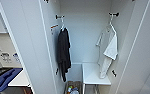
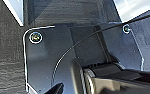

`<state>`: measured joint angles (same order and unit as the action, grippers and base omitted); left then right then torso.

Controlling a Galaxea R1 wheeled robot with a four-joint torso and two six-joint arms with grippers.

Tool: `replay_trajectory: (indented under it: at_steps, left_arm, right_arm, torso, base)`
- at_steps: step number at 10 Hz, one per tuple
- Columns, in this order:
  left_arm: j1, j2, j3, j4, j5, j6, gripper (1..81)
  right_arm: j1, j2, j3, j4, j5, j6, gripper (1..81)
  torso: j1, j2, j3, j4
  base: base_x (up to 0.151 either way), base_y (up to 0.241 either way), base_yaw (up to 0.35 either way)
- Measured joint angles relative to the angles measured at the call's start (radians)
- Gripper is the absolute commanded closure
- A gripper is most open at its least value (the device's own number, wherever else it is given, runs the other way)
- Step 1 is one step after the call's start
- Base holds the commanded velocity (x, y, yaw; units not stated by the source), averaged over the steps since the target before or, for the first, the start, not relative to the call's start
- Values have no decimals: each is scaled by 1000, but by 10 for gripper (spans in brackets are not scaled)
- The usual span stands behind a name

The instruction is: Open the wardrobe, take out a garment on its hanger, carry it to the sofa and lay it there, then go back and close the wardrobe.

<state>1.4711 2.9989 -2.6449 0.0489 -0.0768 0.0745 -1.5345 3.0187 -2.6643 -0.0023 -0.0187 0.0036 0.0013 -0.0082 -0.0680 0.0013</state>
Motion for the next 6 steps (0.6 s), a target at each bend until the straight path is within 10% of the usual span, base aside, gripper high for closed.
replay_trajectory:
  at_steps: [6]
  left_arm:
    - [16,-2,-1,0,1,0,10]
  right_arm:
    - [-11,6,1,-1,-1,0,10]
  torso:
    - [-3,-2,1,0]
  base:
    - [41,0,0]
